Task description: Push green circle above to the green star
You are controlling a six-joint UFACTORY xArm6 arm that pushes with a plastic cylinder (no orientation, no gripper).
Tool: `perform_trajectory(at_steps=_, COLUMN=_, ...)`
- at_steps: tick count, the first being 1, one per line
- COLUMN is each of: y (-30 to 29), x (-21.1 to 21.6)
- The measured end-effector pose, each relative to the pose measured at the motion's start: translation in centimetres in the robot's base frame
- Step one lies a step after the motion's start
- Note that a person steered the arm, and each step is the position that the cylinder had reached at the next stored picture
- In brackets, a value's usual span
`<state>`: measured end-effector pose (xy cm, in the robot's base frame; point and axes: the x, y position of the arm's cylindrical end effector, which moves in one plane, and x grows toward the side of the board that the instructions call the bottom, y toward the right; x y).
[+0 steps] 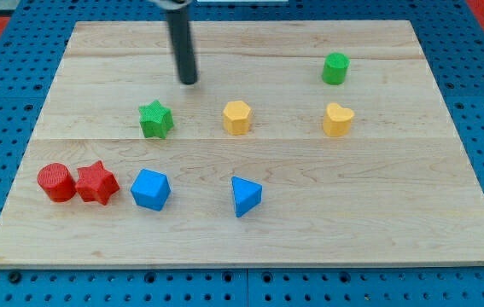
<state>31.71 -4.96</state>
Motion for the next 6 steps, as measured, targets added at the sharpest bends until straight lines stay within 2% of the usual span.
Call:
perform_trajectory(at_steps=3, y=22.6, x=2.1)
perform_trajectory(at_steps=4, y=25.8, x=-0.2)
perform_trajectory(at_steps=5, y=21.7, x=-3.5)
perform_trajectory(at_steps=6, y=7.5, x=-1.0)
